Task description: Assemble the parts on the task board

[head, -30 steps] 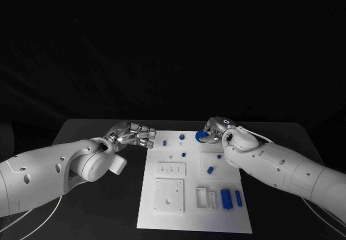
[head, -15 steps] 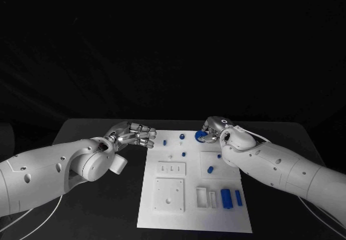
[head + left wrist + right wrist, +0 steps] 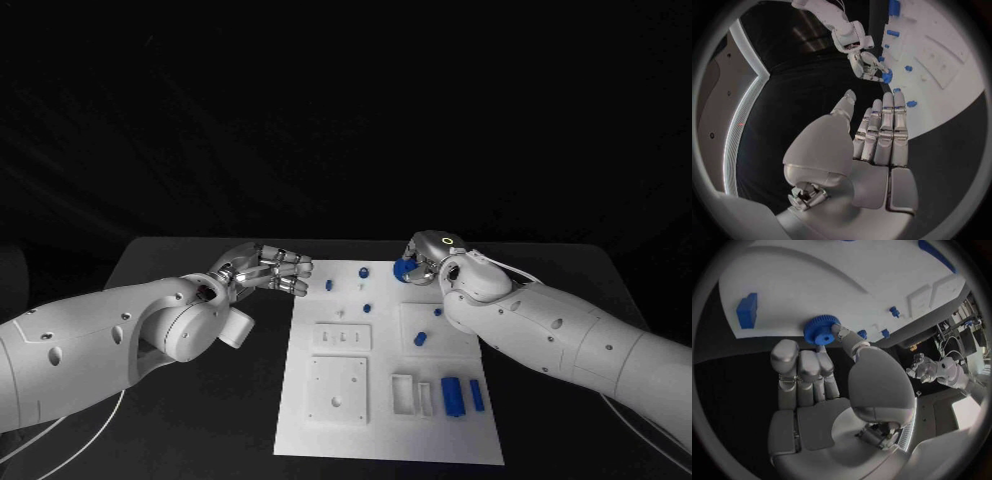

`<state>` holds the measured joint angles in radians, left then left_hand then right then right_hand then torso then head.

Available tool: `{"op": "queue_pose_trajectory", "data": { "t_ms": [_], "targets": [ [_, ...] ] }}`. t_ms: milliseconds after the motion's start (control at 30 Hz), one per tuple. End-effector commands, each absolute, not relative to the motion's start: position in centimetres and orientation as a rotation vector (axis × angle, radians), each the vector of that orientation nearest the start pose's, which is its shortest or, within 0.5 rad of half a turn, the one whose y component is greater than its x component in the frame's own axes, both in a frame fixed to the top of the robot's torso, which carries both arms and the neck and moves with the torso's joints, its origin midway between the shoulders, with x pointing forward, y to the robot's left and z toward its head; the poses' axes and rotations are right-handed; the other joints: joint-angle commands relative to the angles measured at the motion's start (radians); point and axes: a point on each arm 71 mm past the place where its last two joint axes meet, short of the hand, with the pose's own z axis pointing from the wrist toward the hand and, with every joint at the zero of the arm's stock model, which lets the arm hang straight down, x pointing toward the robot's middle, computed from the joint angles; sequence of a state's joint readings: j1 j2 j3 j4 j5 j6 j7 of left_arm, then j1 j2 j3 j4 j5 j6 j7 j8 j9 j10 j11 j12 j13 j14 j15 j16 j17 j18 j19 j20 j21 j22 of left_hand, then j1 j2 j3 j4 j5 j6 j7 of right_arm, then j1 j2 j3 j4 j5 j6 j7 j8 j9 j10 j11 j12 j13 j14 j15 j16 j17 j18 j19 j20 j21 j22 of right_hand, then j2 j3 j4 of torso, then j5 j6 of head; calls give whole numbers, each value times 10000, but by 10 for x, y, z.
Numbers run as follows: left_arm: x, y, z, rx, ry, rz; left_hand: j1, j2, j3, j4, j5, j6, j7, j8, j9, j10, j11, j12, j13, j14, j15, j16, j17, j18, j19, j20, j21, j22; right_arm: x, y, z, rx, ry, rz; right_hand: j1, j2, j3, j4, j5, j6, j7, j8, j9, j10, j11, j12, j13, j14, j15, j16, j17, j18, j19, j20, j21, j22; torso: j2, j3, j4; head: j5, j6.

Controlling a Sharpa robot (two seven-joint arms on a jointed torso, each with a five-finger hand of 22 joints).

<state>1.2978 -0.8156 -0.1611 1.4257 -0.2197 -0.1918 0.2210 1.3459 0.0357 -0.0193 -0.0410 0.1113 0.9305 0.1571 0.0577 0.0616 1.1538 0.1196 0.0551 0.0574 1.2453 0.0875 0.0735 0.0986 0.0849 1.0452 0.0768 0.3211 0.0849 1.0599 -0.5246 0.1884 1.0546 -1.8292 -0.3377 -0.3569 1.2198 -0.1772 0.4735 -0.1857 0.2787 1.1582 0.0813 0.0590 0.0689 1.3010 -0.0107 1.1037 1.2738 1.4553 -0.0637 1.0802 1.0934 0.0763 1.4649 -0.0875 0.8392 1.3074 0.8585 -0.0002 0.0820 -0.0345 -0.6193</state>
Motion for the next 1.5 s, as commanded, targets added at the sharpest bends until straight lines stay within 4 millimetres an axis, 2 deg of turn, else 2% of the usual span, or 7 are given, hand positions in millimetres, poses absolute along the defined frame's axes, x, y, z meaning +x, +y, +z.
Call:
{"op": "queue_pose_trajectory", "data": {
  "t_ms": [33, 367, 633, 800, 1100, 1200, 1500],
  "targets": [
    [505, 215, -188, -8653, 17262, -13821, 28, 100, -32, -29, -12, -29, 2, 24, -4, -65, 14, 31, 14, -24, 37, 14, 10, -69, -48, -6, 51, -10, 560, -194, -217, -661, 15337, 1611, -68, 114, 54, -4, -76, 99, -31, 43, 51, 49, -54, 59, 15, 27, -76, -15, -15, -128, 576, -61, 37, 1056, 1, 5, 14, -1, -1],
    [504, 217, -188, -8666, 17239, -13764, 28, 100, -32, -29, -12, -29, 2, 24, -4, -65, 14, 31, 14, -24, 37, 14, 10, -69, -48, -6, 51, -10, 547, -181, -203, -724, 14692, 2233, -162, 100, 26, 103, -188, 159, -60, 40, 53, 78, -74, 60, 21, 27, -98, -25, -28, -128, 585, -82, 74, 1058, -10, -15, -1, 14, 37],
    [504, 217, -187, -8671, 17228, -13761, 14, 105, -23, -25, -5, -39, 4, 23, -5, -60, 13, 31, 15, -26, 38, 13, 8, -68, -53, -6, 55, -12, 533, -163, -188, -920, 14240, 2999, -133, 37, 46, 208, -221, 171, -69, 40, 49, 101, -81, 52, 32, 27, -106, -40, -50, -139, 592, -92, 154, 1074, -4, -23, -7, 40, 55],
    [503, 217, -187, -8663, 17231, -13780, 1, 112, -20, -14, -1, -43, 4, 24, -5, -61, 13, 31, 14, -23, 38, 14, 7, -68, -54, -4, 57, -13, 524, -145, -184, -1164, 14157, 3620, -159, 17, 27, 244, -215, 168, -67, 38, 48, 106, -80, 57, 39, 29, -109, -27, -38, -137, 590, -95, 150, 1072, 10, -14, 23, 51, 84],
    [503, 215, -187, -8632, 17250, -13836, 1, 112, -20, -14, -1, -43, 4, 24, -5, -61, 13, 31, 14, -23, 38, 14, 7, -68, -54, -4, 57, -13, 519, -119, -193, -1411, 14326, 4282, -163, -5, -25, 322, -172, 151, -70, 37, 46, 86, -82, 32, 38, 19, -112, -49, -58, -138, 587, -97, 159, 1072, 17, -26, 46, 70, 71],
    [503, 214, -187, -8627, 17254, -13842, 1, 112, -20, -14, -1, -43, 4, 24, -5, -61, 13, 31, 14, -23, 38, 14, 7, -68, -54, -4, 57, -13, 519, -116, -198, -1431, 14405, 4310, -160, -5, -28, 327, -168, 148, -69, 37, 45, 82, -82, 27, 36, 17, -113, -56, -64, -138, 587, -98, 161, 1072, 15, -15, 45, 96, 69],
    [503, 212, -187, -8602, 17274, -13879, 4, 103, -19, -13, 0, -58, 6, 22, -5, -62, 14, 31, 15, -25, 39, 13, 7, -68, -56, -4, 55, -15, 522, -109, -210, -1447, 14595, 4291, -153, -12, -56, 339, -147, 137, -67, 38, 44, 82, -83, 26, 41, 17, -118, -65, -72, -135, 589, -103, 164, 1074, 11, -16, 23, 124, 35]
  ]
}}
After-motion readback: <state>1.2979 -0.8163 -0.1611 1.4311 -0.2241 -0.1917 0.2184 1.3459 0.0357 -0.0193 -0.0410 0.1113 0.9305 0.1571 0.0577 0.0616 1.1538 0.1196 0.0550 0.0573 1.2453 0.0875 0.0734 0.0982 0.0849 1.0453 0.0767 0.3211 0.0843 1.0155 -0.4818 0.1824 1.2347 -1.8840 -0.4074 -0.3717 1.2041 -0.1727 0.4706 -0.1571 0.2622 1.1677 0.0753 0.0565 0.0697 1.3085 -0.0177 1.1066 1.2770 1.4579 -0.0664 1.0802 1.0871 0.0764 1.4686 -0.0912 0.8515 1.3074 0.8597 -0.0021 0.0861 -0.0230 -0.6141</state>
